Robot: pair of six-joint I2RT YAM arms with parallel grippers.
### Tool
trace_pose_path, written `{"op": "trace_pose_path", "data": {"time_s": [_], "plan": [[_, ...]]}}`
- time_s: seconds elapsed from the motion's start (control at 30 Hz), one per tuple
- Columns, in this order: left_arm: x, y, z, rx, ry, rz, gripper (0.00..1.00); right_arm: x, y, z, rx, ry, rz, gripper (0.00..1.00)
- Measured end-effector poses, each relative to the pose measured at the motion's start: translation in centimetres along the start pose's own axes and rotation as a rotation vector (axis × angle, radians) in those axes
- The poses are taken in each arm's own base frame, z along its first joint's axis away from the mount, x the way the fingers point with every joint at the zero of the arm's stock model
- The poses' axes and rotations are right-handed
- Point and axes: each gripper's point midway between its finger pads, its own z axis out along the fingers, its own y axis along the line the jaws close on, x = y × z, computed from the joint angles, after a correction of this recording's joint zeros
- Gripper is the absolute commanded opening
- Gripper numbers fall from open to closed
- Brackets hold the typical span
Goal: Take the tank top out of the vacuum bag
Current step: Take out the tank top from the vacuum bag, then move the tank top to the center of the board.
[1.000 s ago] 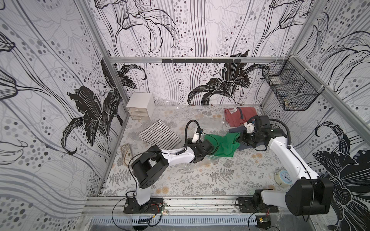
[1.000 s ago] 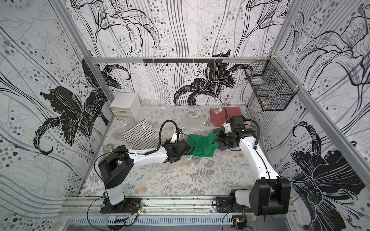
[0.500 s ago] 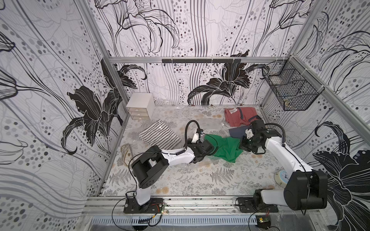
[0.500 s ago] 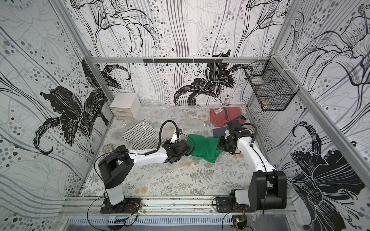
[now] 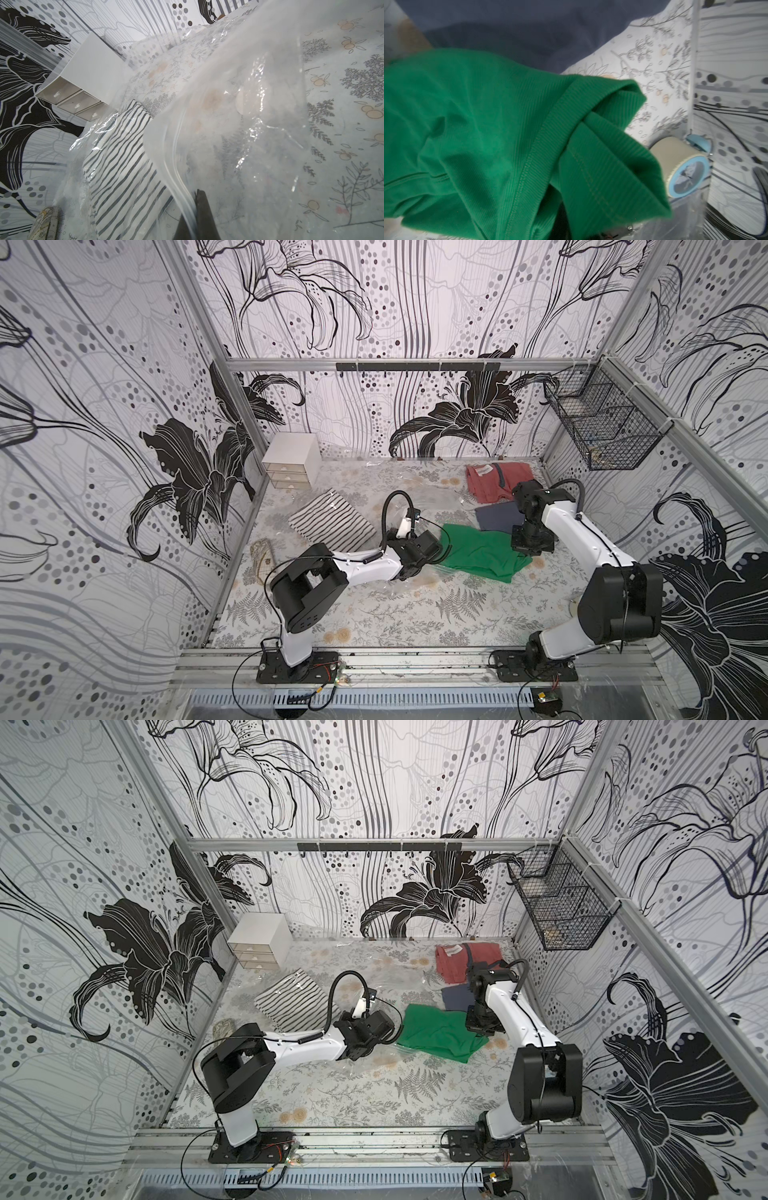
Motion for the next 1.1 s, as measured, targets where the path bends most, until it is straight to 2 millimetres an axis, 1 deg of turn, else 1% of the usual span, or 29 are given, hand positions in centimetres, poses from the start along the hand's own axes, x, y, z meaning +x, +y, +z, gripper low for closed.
{"op": "trace_pose_path", "data": {"time_s": [0.07,0.13,0.23,0.3,0.37,0.4,0.53,0.6,0.67,0.77,0.9,1.0,1.1], "plan": [[-0.2,0.5,-0.4,0.010,-0.007,-0.012,0.00,-0.8,-0.6,0.8,0.045,0.030,-0.012,0.00],[-0.6,1.1,-0.9,0.018,-0.017,-0.025,0.00,-1.4,-1.1,2.4,0.097,0.089,-0.036,0.00],[-1.2,1.6,-1.3,0.025,-0.033,-0.038,0.00,-1.1,-1.6,5.5,0.176,0.198,-0.085,0.00],[-1.5,1.8,-1.4,0.027,-0.038,-0.048,0.00,-0.7,-2.0,6.4,0.208,0.237,-0.101,0.00],[-1.4,2.0,-1.3,0.025,-0.035,-0.050,0.00,-0.8,-2.8,6.3,0.214,0.240,-0.087,0.00],[-1.3,2.0,-1.2,0.025,-0.033,-0.049,0.00,-0.9,-3.5,6.1,0.215,0.233,-0.068,0.00],[-1.2,2.1,-1.0,0.024,-0.027,-0.049,0.00,-1.3,-7.1,4.9,0.227,0.211,0.009,0.00],[-1.1,2.1,-1.0,0.024,-0.026,-0.047,0.00,-1.5,-8.4,4.6,0.247,0.211,0.019,0.00],[-1.1,2.1,-1.0,0.023,-0.025,-0.046,0.00,-1.8,-9.2,4.7,0.261,0.226,0.016,0.00],[-0.9,2.2,-0.9,0.021,-0.023,-0.042,0.00,-2.5,-9.8,5.5,0.276,0.264,0.007,0.00],[-0.8,2.2,-0.9,0.020,-0.021,-0.040,0.00,-3.5,-10.1,6.7,0.298,0.291,-0.020,0.00],[-0.7,2.2,-0.9,0.020,-0.021,-0.039,0.00,-3.8,-10.8,6.5,0.319,0.290,-0.025,0.00],[-0.7,2.2,-0.9,0.020,-0.021,-0.039,0.00,-4.0,-12.3,6.2,0.366,0.285,-0.012,0.00]]}}
